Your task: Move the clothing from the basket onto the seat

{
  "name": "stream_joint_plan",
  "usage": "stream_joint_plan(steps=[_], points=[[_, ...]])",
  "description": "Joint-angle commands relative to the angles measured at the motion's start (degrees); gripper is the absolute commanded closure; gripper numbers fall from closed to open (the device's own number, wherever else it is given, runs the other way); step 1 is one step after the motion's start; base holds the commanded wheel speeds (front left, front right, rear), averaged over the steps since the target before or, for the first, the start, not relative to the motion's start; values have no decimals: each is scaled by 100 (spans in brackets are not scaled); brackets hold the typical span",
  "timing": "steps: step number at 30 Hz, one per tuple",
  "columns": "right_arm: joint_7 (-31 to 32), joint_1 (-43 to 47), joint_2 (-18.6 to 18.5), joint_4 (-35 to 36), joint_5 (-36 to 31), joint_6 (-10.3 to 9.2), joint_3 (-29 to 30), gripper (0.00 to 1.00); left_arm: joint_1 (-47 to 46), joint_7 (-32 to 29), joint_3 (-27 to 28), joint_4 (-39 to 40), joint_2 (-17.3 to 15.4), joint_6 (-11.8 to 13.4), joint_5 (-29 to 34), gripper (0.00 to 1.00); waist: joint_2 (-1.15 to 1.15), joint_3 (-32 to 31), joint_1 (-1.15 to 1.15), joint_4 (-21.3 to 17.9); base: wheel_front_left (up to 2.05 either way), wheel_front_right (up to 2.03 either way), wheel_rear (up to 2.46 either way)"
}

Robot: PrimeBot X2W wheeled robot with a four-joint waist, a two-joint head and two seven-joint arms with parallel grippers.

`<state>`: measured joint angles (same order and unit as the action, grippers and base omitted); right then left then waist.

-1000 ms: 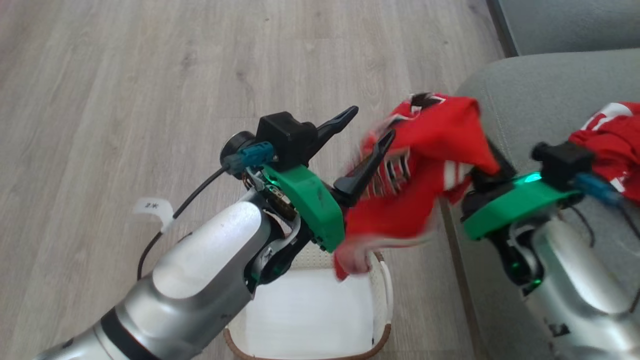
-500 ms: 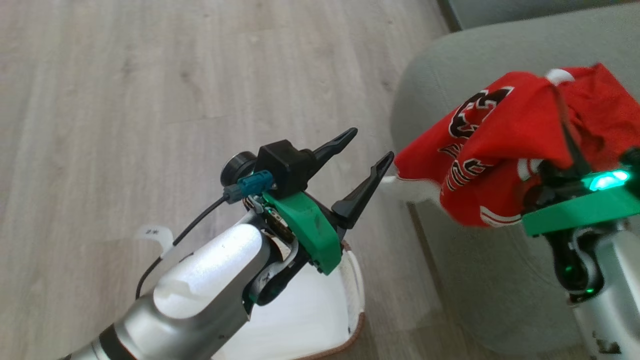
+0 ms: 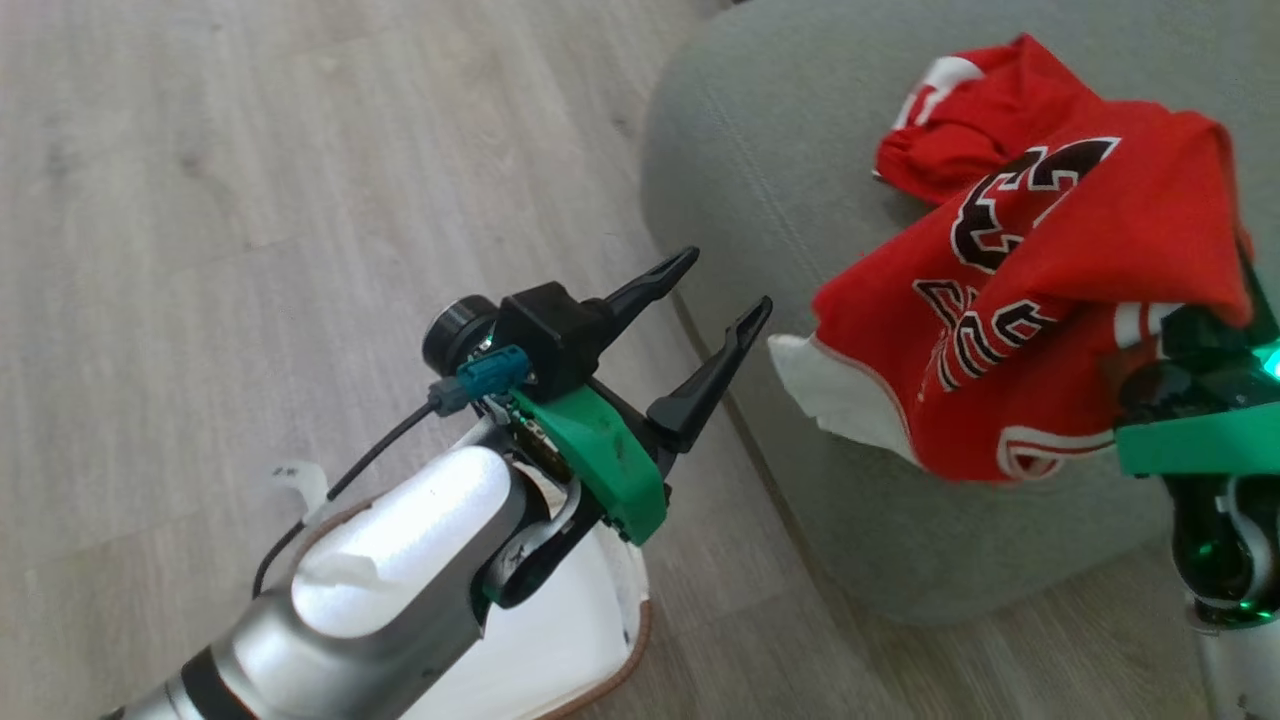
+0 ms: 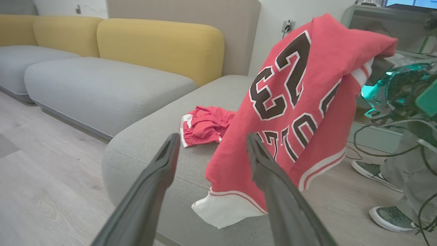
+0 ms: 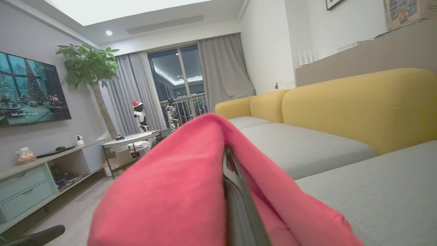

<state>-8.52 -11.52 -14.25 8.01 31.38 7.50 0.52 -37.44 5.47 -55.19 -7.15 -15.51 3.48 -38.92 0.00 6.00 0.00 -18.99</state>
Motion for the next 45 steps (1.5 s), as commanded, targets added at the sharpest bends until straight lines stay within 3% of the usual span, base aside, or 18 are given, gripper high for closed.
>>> stream_joint_plan(steps=[1,13,22,36,45], points=[[22,-89,-28,289,-23,-1,-22,100,-360,55,213,188,-129,-12,55,0,0,100,0,-226,0,0,0],[103,42,87,666,11,-1,99,100,-392,8,172,222,-178,36,70,0,0,239,0,-765,0,0,0],[363,-576,-225,459,115,-1,74,100,-494,-59,147,315,-207,49,100,0,0,404,0,-789,0,0,0],[327,-3287,-1417,-1945,1002,-1,73,100,-1004,-435,22,642,-297,-46,285,0,0,1401,0,-214,0,0,0],[-153,-4635,-2281,-3523,962,-1,321,100,-1514,-683,7,907,-347,-90,493,0,0,2372,0,253,0,0,0]])
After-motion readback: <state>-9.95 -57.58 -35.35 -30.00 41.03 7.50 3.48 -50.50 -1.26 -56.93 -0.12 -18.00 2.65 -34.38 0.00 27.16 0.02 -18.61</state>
